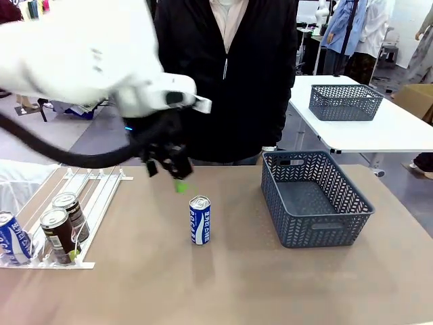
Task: Retrieve and store the cans from the dispenser.
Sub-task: Pick up one can from the Automatic Can Dispenser and place it in the middle of the table.
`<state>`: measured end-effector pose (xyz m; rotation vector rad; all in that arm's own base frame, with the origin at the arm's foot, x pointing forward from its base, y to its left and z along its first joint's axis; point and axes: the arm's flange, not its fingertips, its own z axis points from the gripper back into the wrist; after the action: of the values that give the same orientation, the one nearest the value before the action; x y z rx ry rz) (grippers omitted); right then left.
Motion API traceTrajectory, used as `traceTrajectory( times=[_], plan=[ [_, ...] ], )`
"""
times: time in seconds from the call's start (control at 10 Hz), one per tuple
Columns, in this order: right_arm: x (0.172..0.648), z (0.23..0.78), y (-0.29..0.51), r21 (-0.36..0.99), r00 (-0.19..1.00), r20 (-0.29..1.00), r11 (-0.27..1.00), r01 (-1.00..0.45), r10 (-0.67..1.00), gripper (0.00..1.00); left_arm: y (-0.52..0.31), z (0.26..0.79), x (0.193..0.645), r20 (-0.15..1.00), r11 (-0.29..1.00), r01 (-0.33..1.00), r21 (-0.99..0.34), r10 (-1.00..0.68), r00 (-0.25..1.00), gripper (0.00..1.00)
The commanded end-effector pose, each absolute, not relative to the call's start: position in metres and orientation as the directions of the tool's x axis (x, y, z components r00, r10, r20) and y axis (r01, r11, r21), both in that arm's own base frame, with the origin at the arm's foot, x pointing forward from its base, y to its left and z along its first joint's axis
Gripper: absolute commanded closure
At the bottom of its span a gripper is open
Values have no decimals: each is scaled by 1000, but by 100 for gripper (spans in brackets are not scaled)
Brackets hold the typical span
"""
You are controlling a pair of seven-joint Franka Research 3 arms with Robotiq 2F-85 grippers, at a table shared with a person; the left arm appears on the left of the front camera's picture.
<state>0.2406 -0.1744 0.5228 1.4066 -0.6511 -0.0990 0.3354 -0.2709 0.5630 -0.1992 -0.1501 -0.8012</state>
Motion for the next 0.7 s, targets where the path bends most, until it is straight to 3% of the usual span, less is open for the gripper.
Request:
traceTrajectory(
  times=[0.0,0.1,0.3,0.6],
  plan=[
    [243,527,-175,925,811,381,183,-334,-445,0,-154,571,307,326,637,717,-283,-639,697,0],
    [243,527,-175,925,811,381,183,-334,-445,0,-92,574,300,391,676,640,-365,-513,764,0],
    [243,527,-175,925,811,381,183,-334,-445,0,35,561,298,396,696,433,-573,-228,890,0],
    [243,527,-175,925,811,381,183,-334,-445,0,140,504,269,417,500,318,-805,97,904,0]
  ],
)
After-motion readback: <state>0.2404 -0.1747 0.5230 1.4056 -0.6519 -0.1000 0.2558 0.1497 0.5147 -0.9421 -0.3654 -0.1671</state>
